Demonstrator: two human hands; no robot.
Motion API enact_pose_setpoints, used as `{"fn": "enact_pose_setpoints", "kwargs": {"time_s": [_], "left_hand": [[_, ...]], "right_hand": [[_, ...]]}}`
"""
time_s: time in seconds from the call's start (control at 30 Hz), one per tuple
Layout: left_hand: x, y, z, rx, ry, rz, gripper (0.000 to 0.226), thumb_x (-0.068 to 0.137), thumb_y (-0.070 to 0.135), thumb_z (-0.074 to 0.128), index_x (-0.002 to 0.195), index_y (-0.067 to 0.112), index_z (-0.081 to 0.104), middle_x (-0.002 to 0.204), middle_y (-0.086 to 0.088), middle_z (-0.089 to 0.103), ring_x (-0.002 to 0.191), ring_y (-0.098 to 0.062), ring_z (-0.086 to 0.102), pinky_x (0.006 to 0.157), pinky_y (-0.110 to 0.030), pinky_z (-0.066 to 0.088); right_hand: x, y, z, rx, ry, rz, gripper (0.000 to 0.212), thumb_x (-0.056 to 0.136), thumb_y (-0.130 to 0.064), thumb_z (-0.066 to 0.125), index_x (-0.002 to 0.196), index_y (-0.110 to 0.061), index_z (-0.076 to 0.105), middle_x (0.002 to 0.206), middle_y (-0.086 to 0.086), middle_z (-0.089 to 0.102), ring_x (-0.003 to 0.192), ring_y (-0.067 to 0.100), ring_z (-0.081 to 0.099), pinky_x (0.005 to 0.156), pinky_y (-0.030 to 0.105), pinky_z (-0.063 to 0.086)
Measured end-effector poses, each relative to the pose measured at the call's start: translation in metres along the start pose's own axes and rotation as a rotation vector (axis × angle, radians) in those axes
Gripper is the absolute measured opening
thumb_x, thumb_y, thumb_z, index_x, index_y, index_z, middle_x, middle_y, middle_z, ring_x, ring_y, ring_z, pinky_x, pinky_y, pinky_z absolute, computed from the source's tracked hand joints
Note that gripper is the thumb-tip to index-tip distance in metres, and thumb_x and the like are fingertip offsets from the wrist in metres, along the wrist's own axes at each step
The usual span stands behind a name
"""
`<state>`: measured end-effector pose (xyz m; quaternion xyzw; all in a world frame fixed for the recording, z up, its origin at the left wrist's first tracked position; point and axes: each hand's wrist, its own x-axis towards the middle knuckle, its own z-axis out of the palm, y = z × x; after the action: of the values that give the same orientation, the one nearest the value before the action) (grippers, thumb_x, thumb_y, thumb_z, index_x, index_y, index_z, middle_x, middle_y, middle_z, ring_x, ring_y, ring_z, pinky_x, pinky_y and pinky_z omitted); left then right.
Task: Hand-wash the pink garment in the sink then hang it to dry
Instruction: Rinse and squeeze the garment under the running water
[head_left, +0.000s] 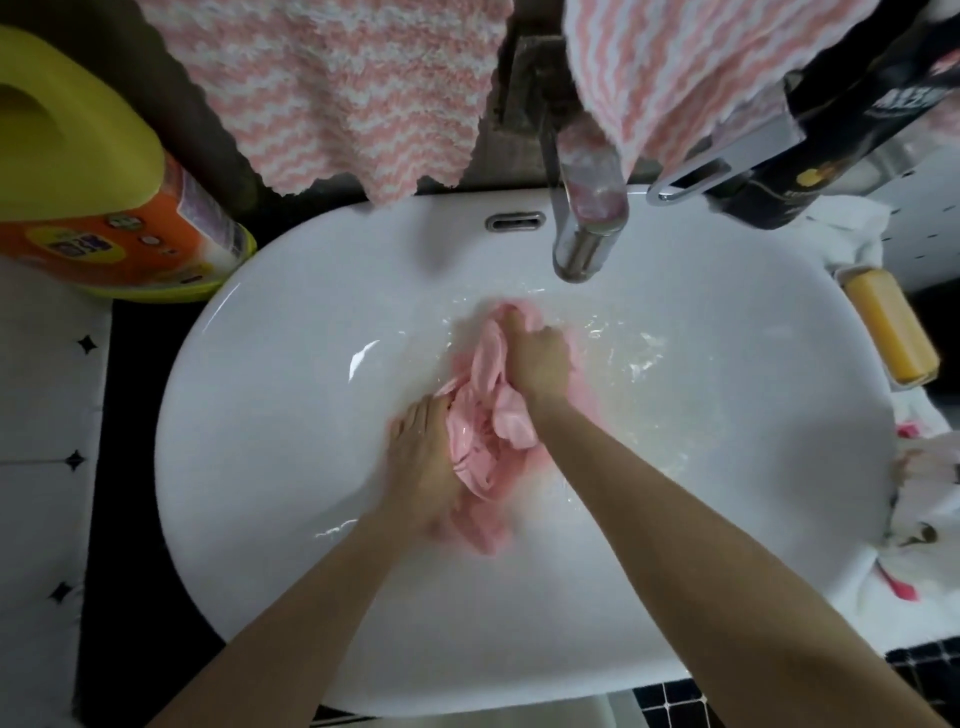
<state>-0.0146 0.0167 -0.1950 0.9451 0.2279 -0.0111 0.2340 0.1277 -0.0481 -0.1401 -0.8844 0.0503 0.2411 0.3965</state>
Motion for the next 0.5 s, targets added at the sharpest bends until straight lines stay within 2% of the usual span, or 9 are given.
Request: {"fn": "enact_pose_setpoints", "kwargs": {"time_s": [0.03,0.07,0.13,0.2,0.27,0.33,0.4,0.43,0.5], "left_hand": [[0.002,0.001,-0.001,-0.017,-0.012,-0.02,0.072,0.066,0.052,0.048,0.127,0.015,0.048,0.116,-0.004,0.059,0.107,-0.025,0.055,0.089,-0.029,0.03],[0.002,0.003,-0.002,-0.024,-0.027,-0.028,0.074,0.064,0.055,0.044,0.126,0.016,0.049,0.116,-0.003,0.059,0.109,-0.023,0.053,0.091,-0.029,0.031],[0.001,0.001,-0.002,-0.066,-0.005,-0.043,0.064,0.068,0.051,0.048,0.121,0.016,0.051,0.111,-0.007,0.062,0.107,-0.022,0.053,0.091,-0.029,0.034],[-0.002,0.003,-0.004,-0.183,0.011,-0.138,0.064,0.065,0.039,0.061,0.122,0.012,0.052,0.115,-0.013,0.062,0.111,-0.025,0.052,0.099,-0.036,0.038],[-0.004,0.006,-0.009,-0.117,-0.032,-0.132,0.068,0.064,0.042,0.05,0.122,0.007,0.054,0.115,-0.015,0.062,0.108,-0.031,0.058,0.098,-0.04,0.044],[-0.004,0.006,-0.007,-0.097,0.012,-0.056,0.075,0.06,0.046,0.044,0.12,0.002,0.048,0.105,-0.018,0.064,0.098,-0.033,0.063,0.089,-0.036,0.045],[-0.007,0.007,-0.008,-0.156,0.011,-0.022,0.089,0.057,0.056,0.058,0.128,0.005,0.04,0.117,-0.013,0.058,0.11,-0.026,0.052,0.095,-0.031,0.03],[-0.008,0.007,-0.008,-0.169,0.002,-0.017,0.094,0.058,0.057,0.068,0.133,0.01,0.036,0.124,-0.009,0.054,0.115,-0.023,0.047,0.096,-0.028,0.025],[-0.009,0.008,-0.005,-0.106,0.004,-0.003,0.086,0.062,0.051,0.074,0.133,0.022,0.034,0.126,0.0,0.052,0.114,-0.021,0.05,0.095,-0.026,0.028]], "right_hand": [[-0.009,0.002,-0.007,0.127,-0.004,-0.043,0.058,0.085,-0.058,0.045,0.082,-0.004,0.065,0.071,0.004,0.062,0.07,0.02,0.06,0.067,0.036,0.052],[-0.023,0.009,-0.011,0.102,0.039,-0.189,0.054,0.081,-0.058,0.045,0.084,-0.009,0.067,0.075,0.004,0.065,0.074,0.021,0.062,0.071,0.038,0.052],[-0.054,0.032,-0.006,-0.153,0.099,-0.58,0.054,0.079,-0.055,0.044,0.102,-0.014,0.067,0.094,0.007,0.066,0.086,0.025,0.057,0.075,0.036,0.046],[-0.066,0.053,0.012,-0.478,0.086,-0.753,0.061,0.078,-0.06,0.041,0.117,-0.019,0.063,0.104,0.01,0.062,0.09,0.029,0.052,0.073,0.038,0.041],[-0.053,0.059,0.026,-0.58,0.122,-0.709,0.06,0.076,-0.06,0.042,0.111,-0.018,0.064,0.097,0.01,0.061,0.084,0.031,0.055,0.068,0.039,0.044],[-0.03,0.055,0.032,-0.566,0.179,-0.64,0.047,0.074,-0.051,0.047,0.091,-0.012,0.065,0.081,0.01,0.061,0.072,0.031,0.059,0.064,0.039,0.044],[-0.011,0.047,0.033,-0.544,0.18,-0.593,0.03,0.074,-0.04,0.059,0.074,-0.01,0.063,0.07,0.01,0.062,0.064,0.03,0.06,0.066,0.037,0.044],[-0.004,0.035,0.03,-0.539,0.124,-0.532,0.021,0.074,-0.032,0.066,0.069,-0.012,0.061,0.066,0.008,0.062,0.062,0.029,0.061,0.063,0.034,0.043],[0.004,0.012,0.019,-0.452,0.005,-0.318,0.021,0.084,-0.026,0.059,0.066,-0.015,0.058,0.064,0.005,0.059,0.066,0.028,0.064,0.057,0.029,0.042]]}}
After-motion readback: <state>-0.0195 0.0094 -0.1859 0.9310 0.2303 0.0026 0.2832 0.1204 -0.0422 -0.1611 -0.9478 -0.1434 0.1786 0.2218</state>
